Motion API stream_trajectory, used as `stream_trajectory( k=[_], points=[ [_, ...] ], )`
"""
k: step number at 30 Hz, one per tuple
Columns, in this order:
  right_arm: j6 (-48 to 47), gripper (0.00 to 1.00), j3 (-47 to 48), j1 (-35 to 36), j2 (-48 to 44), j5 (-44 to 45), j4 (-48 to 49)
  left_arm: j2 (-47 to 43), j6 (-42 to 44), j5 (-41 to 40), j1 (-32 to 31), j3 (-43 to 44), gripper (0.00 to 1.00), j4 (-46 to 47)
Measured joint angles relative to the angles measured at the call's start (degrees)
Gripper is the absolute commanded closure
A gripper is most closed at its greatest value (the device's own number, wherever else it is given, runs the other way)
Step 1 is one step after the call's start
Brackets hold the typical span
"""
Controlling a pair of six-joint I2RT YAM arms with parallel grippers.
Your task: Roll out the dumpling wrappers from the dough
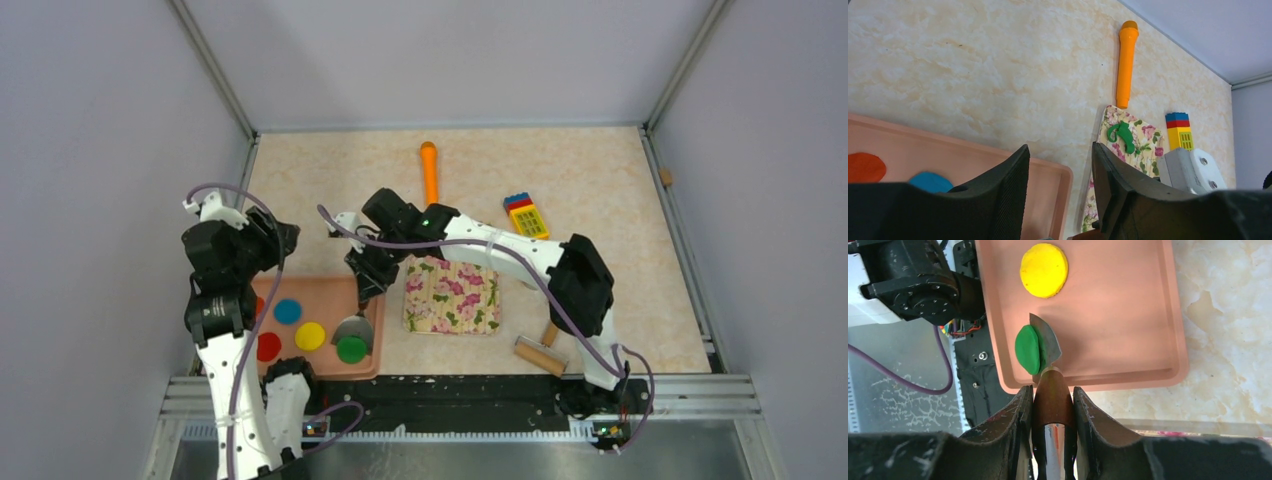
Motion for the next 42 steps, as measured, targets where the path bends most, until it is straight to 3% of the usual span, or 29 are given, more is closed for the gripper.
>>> stream_trajectory(
  k=[24, 42],
  points=[
    [-4.44, 1.00, 7.15, 3.67, 3.32, 11.56, -1.62, -4.42, -4.04, 3.45, 0.04, -2.67, 0.47, 0.35],
    [-13.66, 1.00, 10.58, 4.02, 2.51, 24.35, 0.31, -4.15, -3.06, 4.17, 0.04, -3.43, 0.47, 0.00]
  ],
)
